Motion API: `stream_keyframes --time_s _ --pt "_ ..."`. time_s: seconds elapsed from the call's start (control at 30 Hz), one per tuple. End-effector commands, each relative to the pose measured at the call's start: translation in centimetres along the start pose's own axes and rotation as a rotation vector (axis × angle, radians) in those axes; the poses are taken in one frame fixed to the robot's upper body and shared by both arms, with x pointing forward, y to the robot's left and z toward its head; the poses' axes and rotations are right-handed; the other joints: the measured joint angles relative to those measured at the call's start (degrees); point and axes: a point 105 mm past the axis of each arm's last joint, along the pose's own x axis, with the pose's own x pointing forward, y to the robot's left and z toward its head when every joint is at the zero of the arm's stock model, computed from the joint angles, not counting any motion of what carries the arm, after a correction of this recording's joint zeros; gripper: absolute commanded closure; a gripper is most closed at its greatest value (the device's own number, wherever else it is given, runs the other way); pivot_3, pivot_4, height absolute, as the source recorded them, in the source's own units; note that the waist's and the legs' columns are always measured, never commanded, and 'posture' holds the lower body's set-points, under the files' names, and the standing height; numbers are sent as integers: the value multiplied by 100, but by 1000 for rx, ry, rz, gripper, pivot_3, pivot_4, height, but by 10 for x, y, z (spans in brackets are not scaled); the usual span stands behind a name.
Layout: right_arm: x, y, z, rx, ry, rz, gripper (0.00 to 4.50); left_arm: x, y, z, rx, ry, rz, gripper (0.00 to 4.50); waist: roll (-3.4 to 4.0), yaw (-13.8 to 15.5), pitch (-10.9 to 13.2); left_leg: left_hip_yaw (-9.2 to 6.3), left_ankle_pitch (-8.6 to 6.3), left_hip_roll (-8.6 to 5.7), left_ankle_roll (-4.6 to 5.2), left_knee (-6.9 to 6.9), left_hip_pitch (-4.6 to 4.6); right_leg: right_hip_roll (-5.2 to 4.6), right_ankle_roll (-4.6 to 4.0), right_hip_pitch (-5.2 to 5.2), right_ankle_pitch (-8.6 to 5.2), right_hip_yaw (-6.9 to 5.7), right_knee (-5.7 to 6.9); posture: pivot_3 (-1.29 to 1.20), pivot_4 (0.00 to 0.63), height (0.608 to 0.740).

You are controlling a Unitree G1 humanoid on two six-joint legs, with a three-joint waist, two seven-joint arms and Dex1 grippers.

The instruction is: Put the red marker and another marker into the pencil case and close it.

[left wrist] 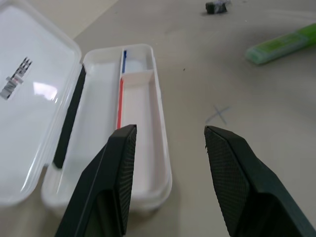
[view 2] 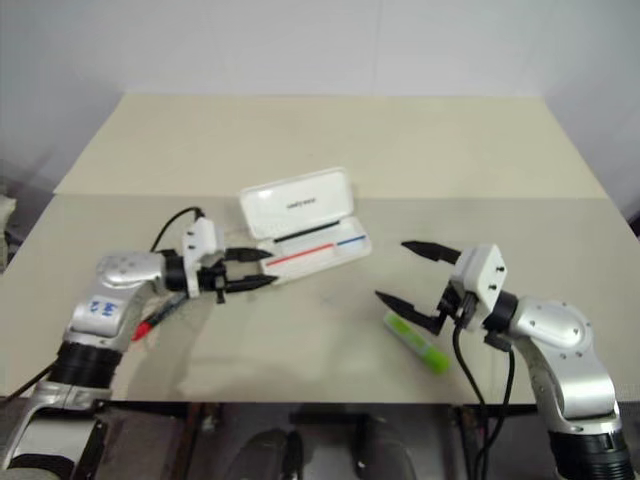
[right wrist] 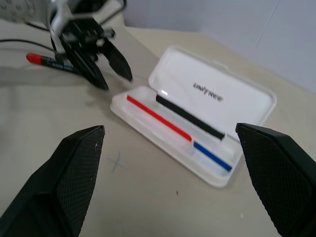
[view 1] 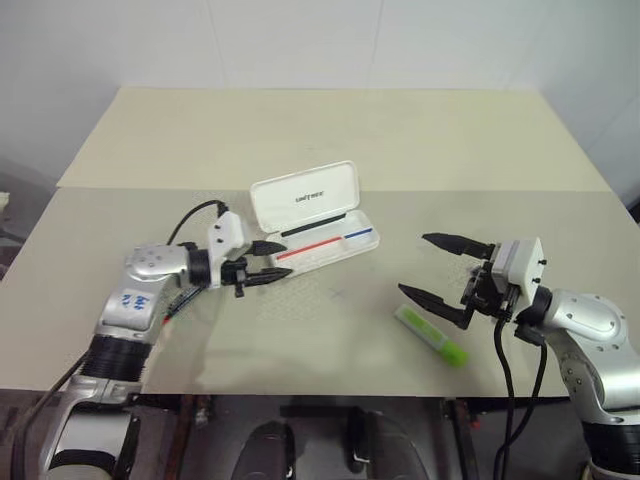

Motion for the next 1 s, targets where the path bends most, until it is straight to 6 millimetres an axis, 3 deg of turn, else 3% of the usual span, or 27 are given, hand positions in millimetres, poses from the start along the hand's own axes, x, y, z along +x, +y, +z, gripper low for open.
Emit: stream_keyframes --time_s 0.03,0.5,0.9,1.0 --pt "4 5 13 -35 -37 1 0 5 0 6 22 -11 -19 2275 0 5 0 0 0 0 0 0 0 0 0 0 0 -3 0 0 150 740" --pt "-3 20 25 -35 34 139 0 27 4 -14 20 95 -37 2275 -2 16 1 -4 0 -1 6 7 -4 -2 0 0 0 -35 2 0 150 740" --pt "-16 9 28 -59 96 149 0 40 11 -23 84 209 -54 2275 -4 11 2 -11 0 -1 7 12 -10 -2 0 1 0 -44 2 0 150 740" --pt "-18 7 30 -66 105 146 0 40 11 -25 119 252 -73 2901 -5 17 2 -12 0 -1 7 12 -10 -2 0 1 0 -46 1 0 150 740"
